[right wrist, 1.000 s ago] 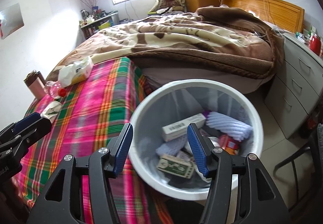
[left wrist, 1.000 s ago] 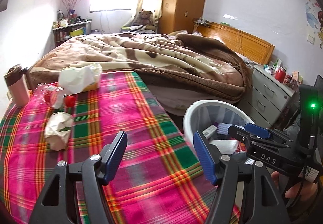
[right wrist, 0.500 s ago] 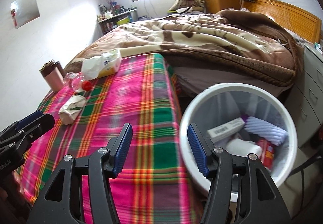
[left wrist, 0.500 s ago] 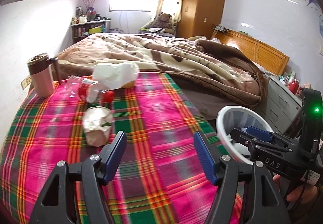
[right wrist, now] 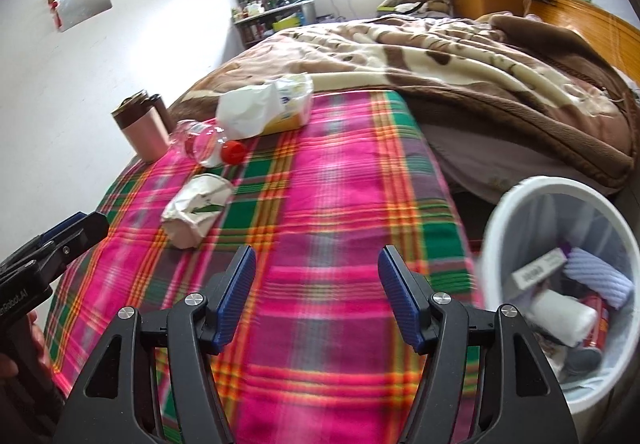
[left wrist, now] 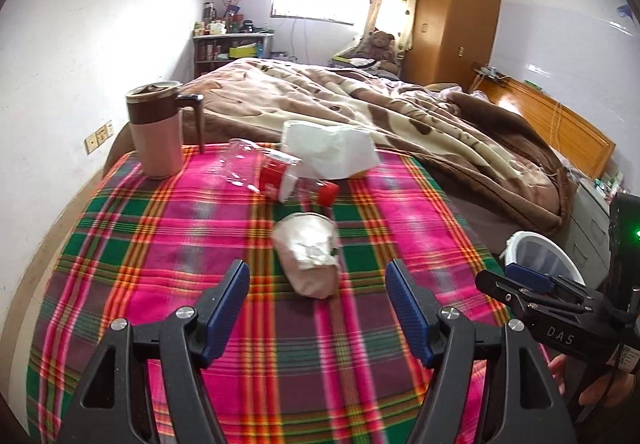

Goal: Collect trash
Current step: 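Move both open tools back over the remaining trash on the bedspread, then grasp the red Coca-Cola bottle with the left tool while the right tool grasps the crumpled paper cup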

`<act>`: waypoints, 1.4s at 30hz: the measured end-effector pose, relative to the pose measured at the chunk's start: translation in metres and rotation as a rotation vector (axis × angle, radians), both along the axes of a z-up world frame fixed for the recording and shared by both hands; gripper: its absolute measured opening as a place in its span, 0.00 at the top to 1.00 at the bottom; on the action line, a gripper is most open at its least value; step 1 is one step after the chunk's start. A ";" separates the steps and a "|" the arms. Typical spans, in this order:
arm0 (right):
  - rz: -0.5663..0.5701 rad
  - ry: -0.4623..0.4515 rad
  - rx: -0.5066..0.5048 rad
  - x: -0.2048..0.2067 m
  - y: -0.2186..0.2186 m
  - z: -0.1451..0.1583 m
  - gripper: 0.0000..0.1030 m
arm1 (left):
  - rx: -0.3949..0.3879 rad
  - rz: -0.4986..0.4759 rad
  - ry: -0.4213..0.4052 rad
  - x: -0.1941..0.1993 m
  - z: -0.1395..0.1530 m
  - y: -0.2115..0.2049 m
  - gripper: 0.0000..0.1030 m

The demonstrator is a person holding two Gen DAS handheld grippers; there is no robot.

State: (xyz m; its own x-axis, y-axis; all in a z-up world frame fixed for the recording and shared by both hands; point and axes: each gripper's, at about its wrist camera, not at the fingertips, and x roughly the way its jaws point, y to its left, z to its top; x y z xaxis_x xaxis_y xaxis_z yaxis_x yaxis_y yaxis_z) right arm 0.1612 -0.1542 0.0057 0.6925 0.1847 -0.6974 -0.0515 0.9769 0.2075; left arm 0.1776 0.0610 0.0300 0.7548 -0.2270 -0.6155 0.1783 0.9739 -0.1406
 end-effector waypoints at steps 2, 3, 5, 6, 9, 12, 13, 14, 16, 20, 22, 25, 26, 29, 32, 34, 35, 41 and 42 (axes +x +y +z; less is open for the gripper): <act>0.016 0.006 0.007 0.007 0.012 0.000 0.37 | -0.007 0.005 0.006 0.006 0.000 0.009 0.30; 0.026 0.007 0.010 0.011 0.017 0.000 0.36 | -0.009 0.009 0.009 0.008 0.000 0.014 0.30; 0.039 0.015 0.010 0.016 0.027 -0.001 0.36 | -0.006 0.017 0.010 0.014 0.000 0.021 0.30; 0.052 0.015 0.011 0.020 0.034 -0.001 0.35 | 0.000 0.023 0.010 0.017 0.001 0.025 0.30; 0.081 0.024 0.015 0.029 0.050 -0.005 0.33 | 0.011 0.028 0.006 0.026 0.002 0.035 0.29; 0.104 0.036 0.028 0.038 0.064 -0.009 0.32 | 0.011 0.027 0.010 0.037 0.002 0.045 0.29; 0.115 0.040 0.034 0.042 0.069 -0.011 0.31 | 0.013 0.026 0.010 0.040 0.002 0.048 0.28; 0.125 0.047 0.036 0.046 0.074 -0.013 0.31 | 0.016 0.026 0.011 0.044 0.001 0.050 0.28; 0.137 0.053 0.057 0.053 0.081 -0.015 0.30 | 0.012 0.031 0.020 0.050 -0.001 0.057 0.28; 0.142 0.081 0.064 0.068 0.097 -0.020 0.30 | -0.001 0.037 0.024 0.057 -0.002 0.066 0.27; 0.151 0.080 0.043 0.075 0.106 -0.021 0.30 | -0.004 0.032 0.027 0.060 -0.004 0.068 0.27; 0.163 0.110 0.014 0.087 0.116 -0.030 0.30 | -0.012 0.027 0.039 0.069 -0.006 0.070 0.27; 0.164 0.127 0.010 0.090 0.117 -0.033 0.30 | -0.012 0.026 0.040 0.072 -0.006 0.071 0.27; 0.175 0.162 0.010 0.093 0.118 -0.038 0.30 | 0.003 0.014 0.045 0.084 -0.005 0.069 0.27; 0.189 0.152 -0.024 0.089 0.117 -0.038 0.32 | 0.034 -0.011 0.050 0.097 -0.006 0.062 0.27; 0.193 0.142 -0.021 0.087 0.112 -0.034 0.49 | 0.041 -0.033 0.049 0.106 -0.006 0.057 0.27; 0.195 0.141 -0.012 0.086 0.110 -0.033 0.52 | 0.041 -0.045 0.052 0.111 -0.006 0.054 0.27; 0.193 0.125 -0.069 0.074 0.092 -0.025 0.67 | 0.094 -0.114 0.065 0.138 -0.009 0.034 0.27; 0.188 0.123 -0.079 0.073 0.088 -0.025 0.67 | 0.089 -0.131 0.065 0.142 -0.009 0.031 0.27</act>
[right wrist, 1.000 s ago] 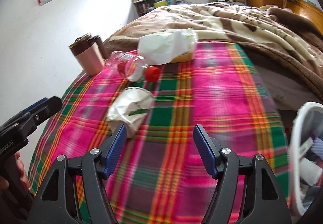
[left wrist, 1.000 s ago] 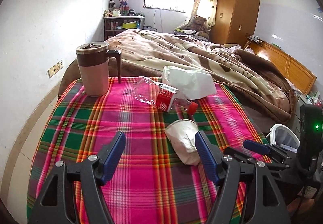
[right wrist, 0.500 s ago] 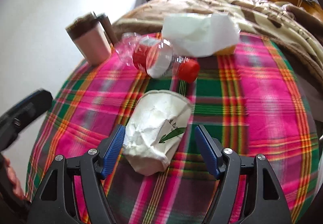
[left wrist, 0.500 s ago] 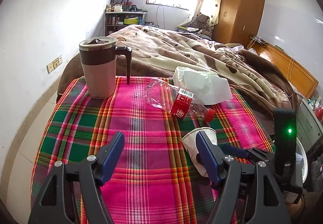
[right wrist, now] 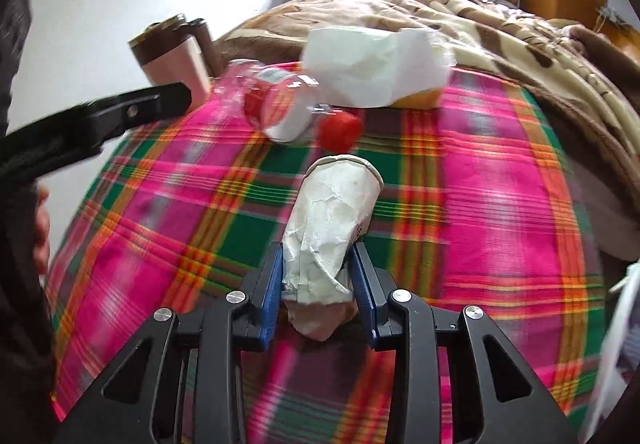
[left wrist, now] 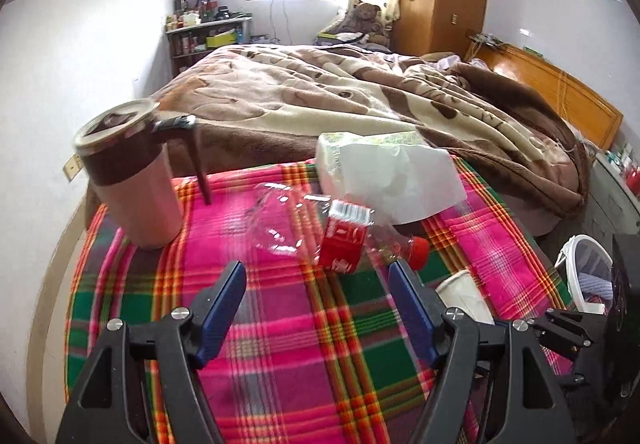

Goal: Collect trash
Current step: 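Grasp the red Coca-Cola bottle with the left tool while the right tool grasps the crumpled paper cup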

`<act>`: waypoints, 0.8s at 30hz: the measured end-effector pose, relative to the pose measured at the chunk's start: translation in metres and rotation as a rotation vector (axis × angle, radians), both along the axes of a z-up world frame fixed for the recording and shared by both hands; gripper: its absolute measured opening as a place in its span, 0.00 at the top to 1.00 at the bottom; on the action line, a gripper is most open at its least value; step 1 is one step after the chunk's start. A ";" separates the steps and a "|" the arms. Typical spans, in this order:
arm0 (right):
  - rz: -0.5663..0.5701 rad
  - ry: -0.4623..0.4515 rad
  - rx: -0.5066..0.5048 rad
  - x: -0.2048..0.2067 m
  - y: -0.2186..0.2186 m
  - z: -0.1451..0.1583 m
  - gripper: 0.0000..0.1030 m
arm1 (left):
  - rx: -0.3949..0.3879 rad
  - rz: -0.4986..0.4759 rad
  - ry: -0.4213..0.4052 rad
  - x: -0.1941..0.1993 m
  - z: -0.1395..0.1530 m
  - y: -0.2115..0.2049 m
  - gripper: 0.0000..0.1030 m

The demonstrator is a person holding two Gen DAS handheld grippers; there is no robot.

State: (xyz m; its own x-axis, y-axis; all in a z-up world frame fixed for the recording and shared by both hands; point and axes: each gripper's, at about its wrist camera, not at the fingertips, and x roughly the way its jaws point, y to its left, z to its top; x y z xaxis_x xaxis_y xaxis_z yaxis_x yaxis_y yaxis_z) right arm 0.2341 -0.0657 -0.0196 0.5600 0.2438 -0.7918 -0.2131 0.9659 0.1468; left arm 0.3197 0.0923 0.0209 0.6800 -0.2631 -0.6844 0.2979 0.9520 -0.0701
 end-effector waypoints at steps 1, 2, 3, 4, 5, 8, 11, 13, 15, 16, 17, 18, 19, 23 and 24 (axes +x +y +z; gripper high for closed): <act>-0.004 0.001 -0.002 -0.001 -0.004 -0.001 0.68 | -0.010 -0.019 0.003 0.005 -0.001 -0.003 0.27; -0.006 0.004 0.004 -0.002 -0.009 -0.001 0.68 | -0.008 -0.027 0.004 0.010 -0.002 -0.005 0.27; -0.012 0.006 0.016 -0.004 -0.015 -0.001 0.68 | 0.006 -0.034 0.004 0.015 -0.003 -0.009 0.27; -0.018 0.004 0.017 -0.004 -0.017 0.000 0.68 | 0.020 -0.045 0.003 0.021 -0.004 -0.012 0.27; -0.027 -0.004 0.008 -0.007 -0.022 0.001 0.68 | 0.030 -0.055 0.003 0.026 -0.004 -0.015 0.27; -0.031 0.001 0.042 -0.010 -0.032 0.000 0.68 | 0.066 -0.099 -0.003 0.040 -0.003 -0.023 0.27; -0.030 0.005 0.062 -0.008 -0.030 -0.001 0.67 | 0.069 -0.129 -0.003 0.053 -0.003 -0.029 0.27; -0.026 0.001 0.061 -0.004 -0.029 -0.003 0.67 | 0.072 -0.135 0.007 0.064 -0.006 -0.033 0.27; -0.026 -0.002 0.069 -0.003 -0.029 -0.003 0.67 | 0.087 -0.136 0.011 0.073 -0.009 -0.036 0.27; -0.024 -0.003 0.074 -0.004 -0.031 -0.004 0.67 | 0.091 -0.143 0.011 0.076 -0.011 -0.038 0.27; -0.024 -0.003 0.080 -0.003 -0.032 -0.004 0.67 | 0.090 -0.153 0.018 0.079 -0.013 -0.039 0.27; -0.025 -0.003 0.087 -0.003 -0.035 -0.005 0.67 | 0.090 -0.164 0.028 0.082 -0.016 -0.039 0.27; -0.026 -0.003 0.092 -0.004 -0.037 -0.005 0.67 | 0.091 -0.168 0.032 0.083 -0.019 -0.039 0.27; -0.025 -0.002 0.098 -0.005 -0.038 -0.005 0.67 | 0.105 -0.170 0.074 0.080 -0.029 -0.037 0.27; -0.025 -0.002 0.100 -0.005 -0.038 -0.005 0.67 | 0.097 -0.177 0.086 0.078 -0.031 -0.036 0.27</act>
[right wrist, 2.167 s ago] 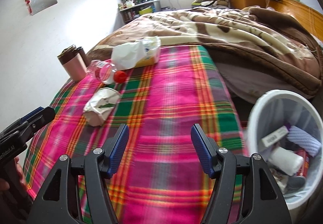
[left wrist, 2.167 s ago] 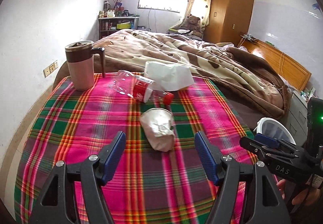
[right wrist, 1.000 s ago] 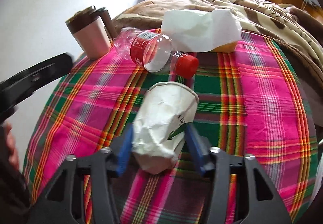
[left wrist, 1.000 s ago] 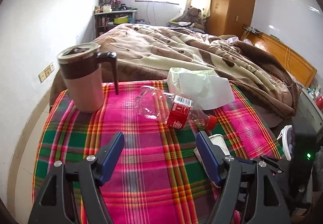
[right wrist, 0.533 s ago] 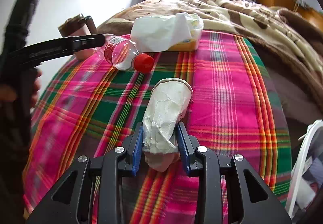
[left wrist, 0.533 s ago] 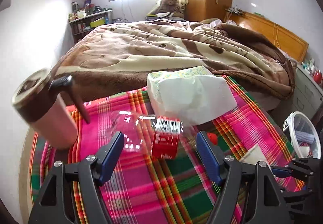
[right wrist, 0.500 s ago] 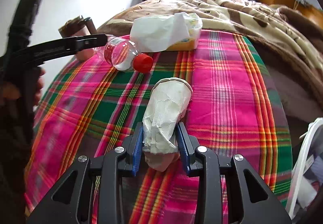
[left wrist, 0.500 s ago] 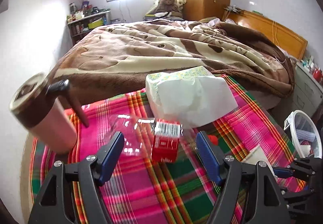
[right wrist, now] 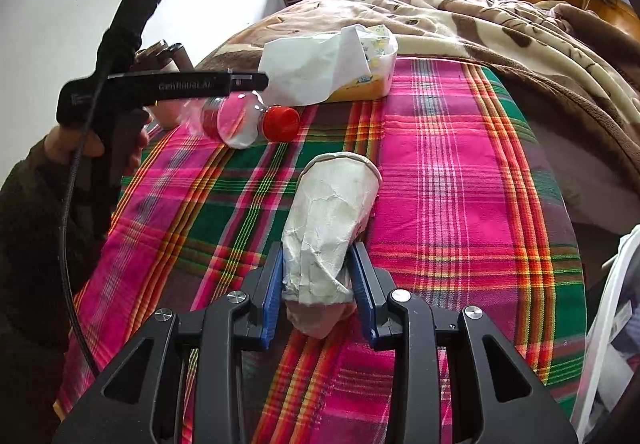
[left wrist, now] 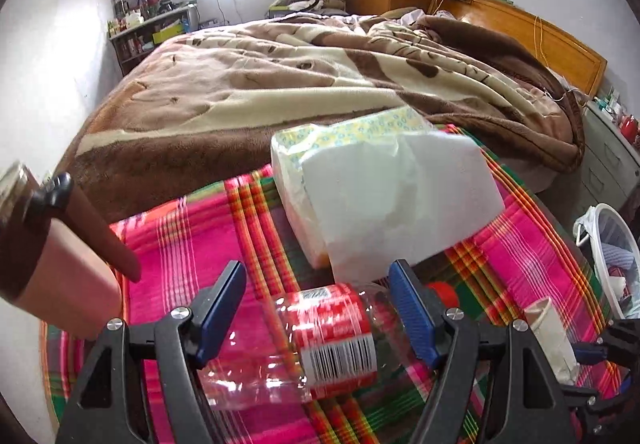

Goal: Collect trash
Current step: 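Grasp the red Coca-Cola bottle with the left tool while the right tool grasps the crumpled paper cup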

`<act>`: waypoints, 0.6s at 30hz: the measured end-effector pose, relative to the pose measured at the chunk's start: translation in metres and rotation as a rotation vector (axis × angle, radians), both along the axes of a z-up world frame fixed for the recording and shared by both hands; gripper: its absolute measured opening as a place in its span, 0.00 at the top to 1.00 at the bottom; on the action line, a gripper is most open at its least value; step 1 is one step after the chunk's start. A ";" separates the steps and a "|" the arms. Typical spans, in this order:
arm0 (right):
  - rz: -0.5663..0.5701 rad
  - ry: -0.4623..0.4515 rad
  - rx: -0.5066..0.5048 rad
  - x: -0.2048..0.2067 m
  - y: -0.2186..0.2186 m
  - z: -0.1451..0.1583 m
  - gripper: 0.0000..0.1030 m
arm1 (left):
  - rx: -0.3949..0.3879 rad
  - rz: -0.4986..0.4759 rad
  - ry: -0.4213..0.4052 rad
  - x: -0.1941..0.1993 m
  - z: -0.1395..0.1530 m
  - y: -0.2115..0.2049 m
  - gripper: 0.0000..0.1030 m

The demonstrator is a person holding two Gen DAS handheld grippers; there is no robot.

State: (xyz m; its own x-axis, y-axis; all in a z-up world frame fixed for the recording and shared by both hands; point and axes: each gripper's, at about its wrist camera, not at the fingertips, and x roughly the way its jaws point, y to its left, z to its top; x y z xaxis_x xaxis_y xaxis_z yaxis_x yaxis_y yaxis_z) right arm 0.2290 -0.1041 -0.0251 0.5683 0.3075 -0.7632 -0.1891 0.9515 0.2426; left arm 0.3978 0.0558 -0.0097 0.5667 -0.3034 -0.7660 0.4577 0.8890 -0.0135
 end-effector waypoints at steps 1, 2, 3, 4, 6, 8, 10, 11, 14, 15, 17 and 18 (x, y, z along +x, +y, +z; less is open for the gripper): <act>-0.002 0.000 0.003 0.000 0.000 0.000 0.67 | -0.014 -0.006 0.018 -0.003 -0.002 0.003 0.27; -0.005 0.000 0.004 0.000 -0.001 0.000 0.67 | -0.030 -0.009 0.035 -0.005 -0.004 0.006 0.27; -0.005 -0.002 0.005 0.000 -0.001 0.000 0.67 | -0.040 -0.010 0.047 -0.007 -0.005 0.008 0.27; -0.004 -0.003 0.005 0.000 -0.001 -0.001 0.67 | -0.048 -0.005 0.060 -0.011 -0.005 0.012 0.27; -0.007 -0.003 0.004 -0.001 -0.002 -0.001 0.67 | -0.054 -0.004 0.077 -0.018 -0.006 0.016 0.27; -0.009 -0.006 -0.001 -0.003 -0.001 -0.001 0.67 | -0.067 -0.009 0.083 -0.028 -0.004 0.022 0.27; -0.014 -0.006 0.002 -0.004 -0.002 -0.001 0.67 | -0.081 -0.016 0.088 -0.037 0.000 0.027 0.27; -0.017 -0.005 0.004 -0.004 -0.003 -0.001 0.67 | -0.084 -0.018 0.086 -0.040 0.002 0.029 0.26; -0.023 -0.002 0.010 -0.005 -0.005 -0.002 0.67 | -0.094 -0.032 0.090 -0.051 0.004 0.036 0.23; -0.026 -0.003 0.009 -0.006 -0.005 -0.002 0.67 | -0.092 -0.029 0.098 -0.054 0.003 0.037 0.22; -0.039 -0.001 -0.018 -0.007 -0.004 -0.004 0.67 | -0.079 -0.025 0.105 -0.061 0.001 0.039 0.22; -0.044 0.015 -0.024 -0.006 -0.005 -0.007 0.67 | -0.071 -0.038 0.108 -0.065 0.000 0.037 0.22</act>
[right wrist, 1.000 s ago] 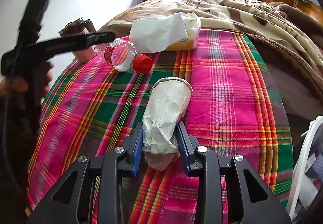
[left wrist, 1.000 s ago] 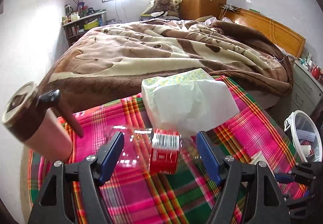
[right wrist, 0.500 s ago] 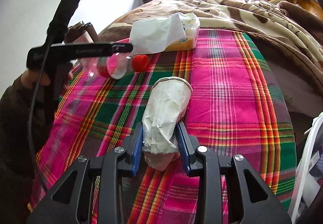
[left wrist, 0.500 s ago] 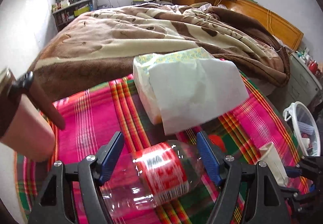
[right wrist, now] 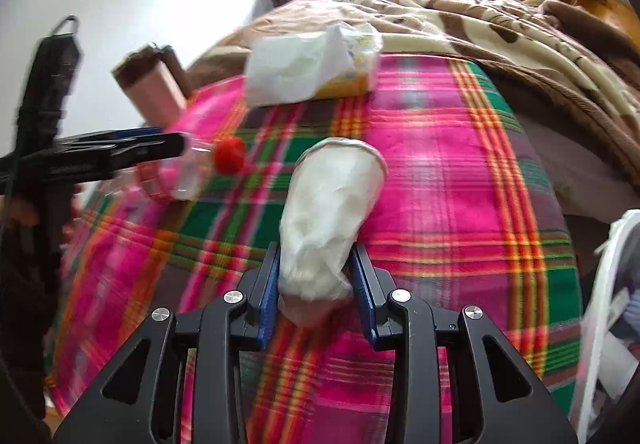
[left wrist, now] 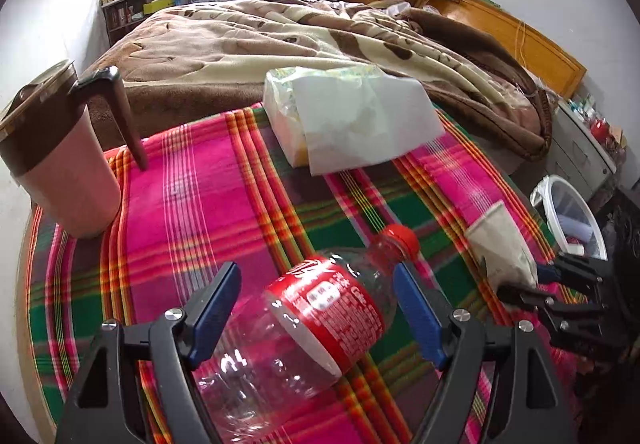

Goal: Collect trash
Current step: 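Grasp the red Coca-Cola bottle with the left tool while the right tool grasps the crumpled paper cup, then carry the bottle with the left tool while the right tool carries the paper cup over the wastebasket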

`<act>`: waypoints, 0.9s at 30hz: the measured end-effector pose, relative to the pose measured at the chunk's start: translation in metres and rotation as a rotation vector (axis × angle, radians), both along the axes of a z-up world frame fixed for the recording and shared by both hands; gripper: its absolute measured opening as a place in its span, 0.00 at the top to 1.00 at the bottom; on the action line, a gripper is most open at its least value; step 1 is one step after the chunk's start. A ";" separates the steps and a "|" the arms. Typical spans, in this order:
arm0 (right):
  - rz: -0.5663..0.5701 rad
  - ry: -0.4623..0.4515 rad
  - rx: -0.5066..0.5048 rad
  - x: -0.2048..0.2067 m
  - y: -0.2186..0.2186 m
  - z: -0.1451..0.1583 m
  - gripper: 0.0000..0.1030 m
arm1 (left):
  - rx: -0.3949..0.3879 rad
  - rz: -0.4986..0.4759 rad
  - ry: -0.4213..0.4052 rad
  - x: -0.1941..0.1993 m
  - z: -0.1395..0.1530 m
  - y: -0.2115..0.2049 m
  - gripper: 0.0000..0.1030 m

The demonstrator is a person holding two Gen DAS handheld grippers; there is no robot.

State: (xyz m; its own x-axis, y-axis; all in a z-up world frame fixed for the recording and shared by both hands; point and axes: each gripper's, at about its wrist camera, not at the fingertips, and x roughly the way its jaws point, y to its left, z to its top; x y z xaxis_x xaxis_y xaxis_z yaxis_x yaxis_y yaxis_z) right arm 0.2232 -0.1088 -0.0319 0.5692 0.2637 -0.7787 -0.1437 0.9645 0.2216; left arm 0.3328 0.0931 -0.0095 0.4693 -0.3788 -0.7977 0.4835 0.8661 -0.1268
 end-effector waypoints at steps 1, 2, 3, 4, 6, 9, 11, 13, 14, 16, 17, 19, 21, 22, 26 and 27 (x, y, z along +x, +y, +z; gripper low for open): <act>0.003 0.013 0.031 0.000 -0.002 -0.003 0.67 | 0.006 -0.019 0.003 -0.004 -0.002 -0.001 0.22; -0.001 0.022 0.049 0.000 -0.004 -0.005 0.67 | 0.015 -0.035 0.010 -0.007 -0.004 -0.003 0.22; -0.003 0.020 0.049 -0.001 -0.004 -0.005 0.67 | 0.024 -0.041 0.019 -0.010 -0.006 -0.005 0.22; 0.001 0.014 0.042 -0.002 -0.003 -0.005 0.67 | 0.037 -0.046 0.031 -0.012 -0.009 -0.007 0.22; 0.004 0.014 0.031 -0.004 -0.001 -0.004 0.67 | 0.037 -0.063 0.041 -0.018 -0.012 -0.009 0.22; 0.023 0.017 0.000 -0.002 0.004 -0.002 0.65 | 0.033 -0.053 0.054 -0.024 -0.014 -0.009 0.22; 0.024 0.017 -0.018 0.000 0.007 -0.002 0.64 | 0.034 -0.045 0.063 -0.027 -0.016 -0.008 0.22; 0.022 0.019 -0.022 0.000 0.008 -0.002 0.64 | 0.044 -0.045 0.068 -0.032 -0.019 -0.008 0.22; 0.021 0.018 -0.024 0.001 0.009 -0.002 0.63 | 0.052 -0.044 0.067 -0.035 -0.021 -0.008 0.22; 0.021 0.018 -0.027 0.003 0.010 -0.002 0.63 | 0.056 -0.023 0.072 -0.036 -0.025 -0.005 0.22; 0.022 0.016 -0.031 0.004 0.010 -0.003 0.63 | 0.047 -0.010 0.079 -0.035 -0.026 -0.002 0.22; 0.018 0.014 -0.035 0.005 0.012 -0.003 0.63 | 0.031 0.022 0.087 -0.033 -0.027 0.001 0.22; 0.016 0.012 -0.038 0.005 0.012 -0.003 0.63 | 0.034 0.039 0.086 -0.032 -0.029 0.002 0.22; 0.015 0.011 -0.039 0.005 0.012 -0.003 0.63 | 0.035 0.051 0.088 -0.032 -0.029 0.002 0.23; 0.009 0.004 -0.040 0.004 0.012 -0.003 0.64 | 0.051 0.068 0.091 -0.036 -0.032 -0.002 0.32; 0.006 0.002 -0.037 0.003 0.012 -0.002 0.64 | 0.053 0.073 0.088 -0.038 -0.031 -0.003 0.35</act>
